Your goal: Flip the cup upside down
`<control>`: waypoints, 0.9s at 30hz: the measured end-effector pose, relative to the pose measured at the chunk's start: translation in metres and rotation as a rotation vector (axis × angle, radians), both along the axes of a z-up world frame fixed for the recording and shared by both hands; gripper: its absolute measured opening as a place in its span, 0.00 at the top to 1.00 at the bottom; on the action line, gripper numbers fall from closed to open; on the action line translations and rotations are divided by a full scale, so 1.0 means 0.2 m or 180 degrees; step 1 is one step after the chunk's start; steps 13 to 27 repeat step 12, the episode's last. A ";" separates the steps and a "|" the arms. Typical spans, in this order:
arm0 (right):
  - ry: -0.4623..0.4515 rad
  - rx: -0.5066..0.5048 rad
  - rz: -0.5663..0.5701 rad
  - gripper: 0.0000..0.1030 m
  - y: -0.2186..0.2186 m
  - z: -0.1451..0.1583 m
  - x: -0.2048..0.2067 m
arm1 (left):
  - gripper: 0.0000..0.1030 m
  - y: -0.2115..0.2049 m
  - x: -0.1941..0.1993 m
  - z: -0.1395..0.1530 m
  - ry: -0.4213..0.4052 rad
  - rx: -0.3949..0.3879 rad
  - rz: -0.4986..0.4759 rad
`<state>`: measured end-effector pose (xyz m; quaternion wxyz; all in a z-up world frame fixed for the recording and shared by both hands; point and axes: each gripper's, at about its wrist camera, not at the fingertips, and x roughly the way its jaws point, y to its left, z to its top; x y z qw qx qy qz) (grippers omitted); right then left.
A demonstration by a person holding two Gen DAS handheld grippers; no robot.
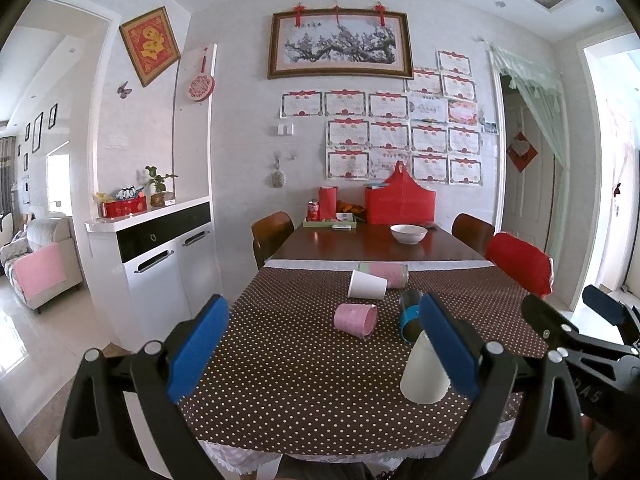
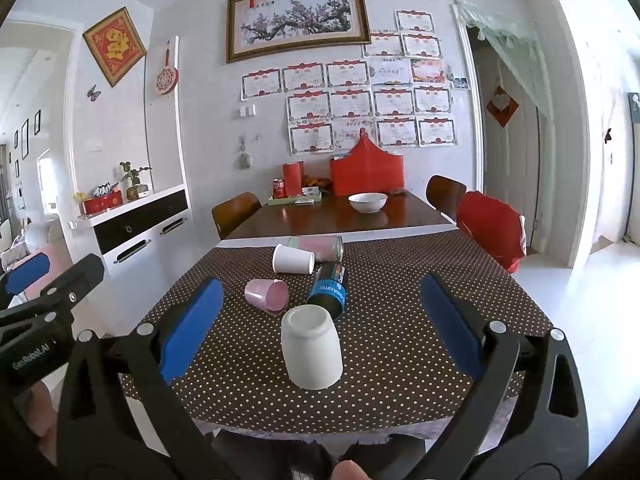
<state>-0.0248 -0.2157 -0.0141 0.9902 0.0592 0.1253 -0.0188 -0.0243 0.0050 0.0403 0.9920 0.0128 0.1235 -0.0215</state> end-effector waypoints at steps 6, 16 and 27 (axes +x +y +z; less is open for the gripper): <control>0.0004 0.0000 0.0004 0.06 0.00 0.00 0.00 | 0.08 0.00 0.02 0.00 0.0048 0.0013 0.0019; 0.0006 0.0009 0.0015 0.06 -0.01 -0.01 0.00 | 0.08 -0.01 0.03 0.00 0.0037 0.0022 0.0029; 0.0006 0.0009 0.0015 0.06 -0.01 -0.01 0.00 | 0.08 -0.01 0.03 0.00 0.0037 0.0022 0.0029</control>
